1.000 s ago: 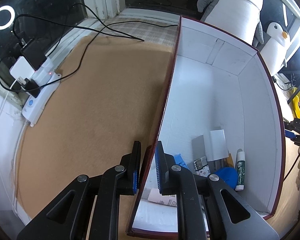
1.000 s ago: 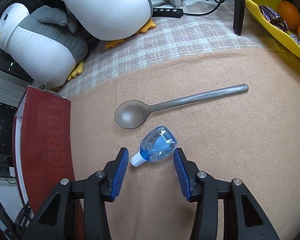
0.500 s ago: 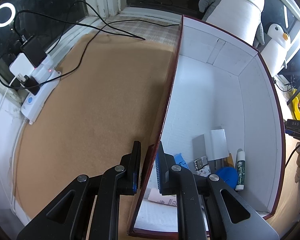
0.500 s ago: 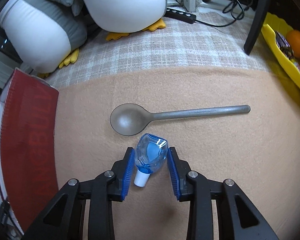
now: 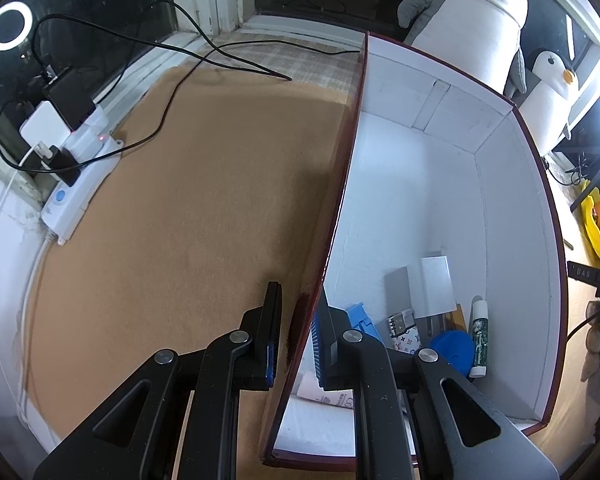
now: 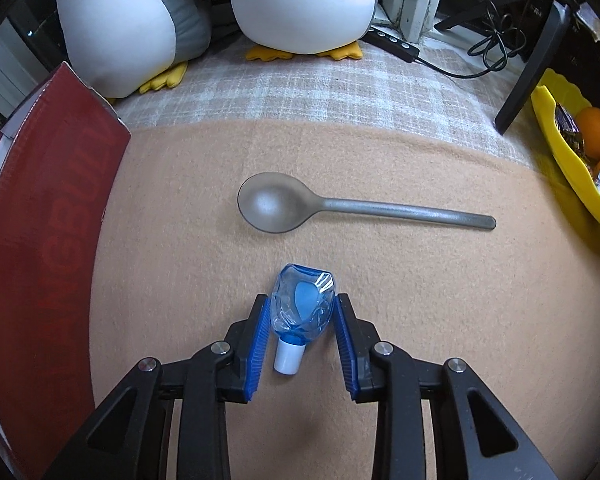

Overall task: Organize rigid objects
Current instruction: 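Carry the blue eye-drop bottle into the box and release it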

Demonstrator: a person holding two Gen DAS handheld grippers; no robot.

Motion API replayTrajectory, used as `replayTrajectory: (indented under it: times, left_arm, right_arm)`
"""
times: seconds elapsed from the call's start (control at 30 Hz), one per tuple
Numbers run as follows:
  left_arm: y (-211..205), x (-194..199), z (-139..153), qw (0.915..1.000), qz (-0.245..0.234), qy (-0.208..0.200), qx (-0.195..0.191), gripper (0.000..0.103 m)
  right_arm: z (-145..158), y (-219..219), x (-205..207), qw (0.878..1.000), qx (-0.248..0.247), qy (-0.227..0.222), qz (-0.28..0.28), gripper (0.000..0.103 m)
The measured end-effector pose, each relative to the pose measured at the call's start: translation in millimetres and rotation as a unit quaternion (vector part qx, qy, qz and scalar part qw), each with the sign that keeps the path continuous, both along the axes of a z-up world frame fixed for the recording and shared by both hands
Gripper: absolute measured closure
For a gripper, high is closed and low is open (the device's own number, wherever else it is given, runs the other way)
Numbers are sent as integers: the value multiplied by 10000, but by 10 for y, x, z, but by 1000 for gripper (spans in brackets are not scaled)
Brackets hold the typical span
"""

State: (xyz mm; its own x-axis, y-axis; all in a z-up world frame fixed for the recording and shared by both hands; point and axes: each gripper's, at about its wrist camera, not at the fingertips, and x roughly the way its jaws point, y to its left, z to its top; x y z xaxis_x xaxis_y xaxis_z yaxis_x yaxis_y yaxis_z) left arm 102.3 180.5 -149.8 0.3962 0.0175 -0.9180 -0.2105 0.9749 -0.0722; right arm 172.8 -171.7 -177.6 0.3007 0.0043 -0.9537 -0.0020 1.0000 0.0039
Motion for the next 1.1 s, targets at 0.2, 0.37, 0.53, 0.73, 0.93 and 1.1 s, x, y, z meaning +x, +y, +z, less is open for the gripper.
replayTrajectory:
  times: [0.2,0.37,0.53,0.73,0.93,1.1]
  left_arm:
    - [8,-37,39,9999,-22,-96,-35,91]
    - [5,-81,76,9998,-64,-179,-35,91]
    - [15,-116,104,9997,-81,-240,-56,93]
    - [29,-160,118,9994,-111,-306,-106,94]
    - [53,-204,140,9990,-131,-386,-175,95]
    - [56,-226,151,9987,-161,-439,-212,96]
  right_arm:
    - [-32,46,-168,9999,75,-88,-62,74]
    - [42,100,-316,9997,140,-177,-5,74]
    - [210,148,-461,9992,202,-352,56,74]
    - [556,370,-669,9981,222,-547,168,74]
    - [765,689,-791,9961,243,-746,415,74]
    - [864,929,-889,9940,305,-839,629,74]
